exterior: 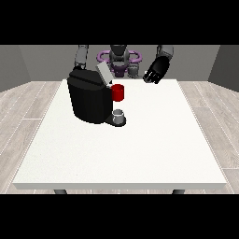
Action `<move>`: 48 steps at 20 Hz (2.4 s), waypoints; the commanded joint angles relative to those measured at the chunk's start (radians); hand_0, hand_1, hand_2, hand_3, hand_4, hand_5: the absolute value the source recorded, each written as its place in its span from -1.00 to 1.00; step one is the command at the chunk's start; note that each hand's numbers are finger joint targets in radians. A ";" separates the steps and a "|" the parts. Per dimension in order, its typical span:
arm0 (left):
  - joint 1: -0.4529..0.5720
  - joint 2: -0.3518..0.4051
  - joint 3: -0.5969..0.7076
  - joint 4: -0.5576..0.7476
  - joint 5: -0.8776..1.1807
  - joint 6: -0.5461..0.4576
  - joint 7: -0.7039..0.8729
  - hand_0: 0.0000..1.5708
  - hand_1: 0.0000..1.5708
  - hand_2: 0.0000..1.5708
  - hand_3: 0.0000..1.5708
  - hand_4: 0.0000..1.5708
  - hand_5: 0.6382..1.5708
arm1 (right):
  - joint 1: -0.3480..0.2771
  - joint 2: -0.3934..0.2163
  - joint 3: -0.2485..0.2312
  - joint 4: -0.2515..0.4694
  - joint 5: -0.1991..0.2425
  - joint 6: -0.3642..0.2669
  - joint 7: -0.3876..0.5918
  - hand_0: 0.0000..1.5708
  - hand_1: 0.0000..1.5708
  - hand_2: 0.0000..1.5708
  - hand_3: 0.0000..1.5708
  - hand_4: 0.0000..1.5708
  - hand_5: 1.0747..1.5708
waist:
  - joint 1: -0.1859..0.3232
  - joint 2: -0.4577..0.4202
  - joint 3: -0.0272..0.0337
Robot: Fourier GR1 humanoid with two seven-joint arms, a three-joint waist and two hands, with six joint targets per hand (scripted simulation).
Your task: Insert the coffee pod into the coffee machine and close the lid
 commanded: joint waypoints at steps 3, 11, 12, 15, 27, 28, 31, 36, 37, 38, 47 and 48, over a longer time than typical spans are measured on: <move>-0.038 -0.059 0.000 -0.033 -0.012 -0.014 0.047 0.71 0.71 0.75 0.72 -0.28 1.00 | -0.007 0.015 0.008 -0.004 -0.008 0.015 -0.012 -1.00 -1.00 -1.00 -1.00 -1.00 1.00 | -0.027 -0.016 -0.0003; -0.189 -0.026 0.125 0.022 0.055 -0.062 0.150 0.53 0.53 0.58 0.60 -0.37 1.00 | -0.074 0.027 0.042 -0.094 -0.003 0.036 0.055 -1.00 -1.00 -1.00 -1.00 -1.00 1.00 | -0.111 0.021 -0.0007; -0.234 -0.065 0.128 -0.001 0.069 -0.079 0.215 0.52 0.52 0.58 0.60 -0.38 1.00 | -0.045 0.023 0.013 -0.047 -0.026 0.040 -0.025 -1.00 -1.00 -1.00 -1.00 -1.00 1.00 | -0.106 0.012 -0.0001; -0.259 0.009 0.144 0.022 0.065 -0.106 0.162 0.55 0.55 0.61 0.60 -0.40 1.00 | -0.028 0.039 0.058 -0.085 0.016 -0.007 -0.043 -1.00 -1.00 -1.00 -1.00 -1.00 1.00 | -0.130 0.056 -0.0004; -0.343 0.040 0.165 0.080 0.028 -0.043 0.174 0.56 0.56 0.64 0.58 -0.38 1.00 | -0.187 -0.026 -0.015 -0.199 -0.033 0.050 0.101 -1.00 -1.00 -1.00 -1.00 -0.77 1.00 | -0.217 0.160 -0.0005; -0.361 0.090 0.188 0.112 0.043 -0.108 0.196 0.52 0.52 0.64 0.59 -0.38 1.00 | -0.123 -0.027 0.001 -0.201 -0.047 0.085 0.073 -1.00 -1.00 -1.00 -1.00 -0.76 1.00 | -0.238 0.146 -0.0003; -0.380 0.049 0.145 0.069 0.013 -0.073 0.168 0.51 0.51 0.60 0.55 -0.41 1.00 | -0.156 -0.002 -0.021 -0.148 -0.017 0.007 -0.002 -1.00 -1.00 -1.00 -1.00 -1.00 1.00 | -0.185 0.202 0.0000; -0.420 0.034 0.161 0.088 0.024 -0.084 0.192 0.60 0.60 0.65 0.57 -0.45 1.00 | -0.210 -0.017 -0.049 -0.133 -0.028 0.005 0.044 -1.00 -1.00 -1.00 -1.00 -0.87 1.00 | -0.184 0.212 0.0000; -0.361 0.020 0.146 0.076 0.026 -0.097 0.157 0.58 0.58 0.64 0.56 -0.45 1.00 | -0.169 -0.042 -0.081 -0.113 -0.055 0.026 0.010 -1.00 -1.00 -1.00 -1.00 -1.00 1.00 | -0.151 0.180 0.0000; -0.380 0.021 0.158 0.084 0.024 -0.064 0.157 0.59 0.59 0.64 0.55 -0.46 1.00 | -0.177 -0.033 -0.051 -0.124 -0.015 0.003 0.014 -1.00 -1.00 -1.00 -1.00 -1.00 1.00 | -0.169 0.211 -0.0002; -0.380 0.031 0.142 0.104 -0.002 -0.064 0.133 0.49 0.49 0.57 0.52 -0.46 1.00 | -0.178 -0.052 -0.060 -0.119 -0.031 0.031 0.023 -1.00 -1.00 -1.00 -1.00 -1.00 1.00 | -0.177 0.215 -0.0002; -0.378 -0.010 0.142 0.099 0.000 -0.047 0.175 0.49 0.49 0.58 0.51 -0.48 1.00 | -0.181 -0.046 -0.078 -0.104 -0.052 0.031 0.024 -1.00 -1.00 -1.00 -1.00 -0.95 1.00 | -0.171 0.190 -0.0001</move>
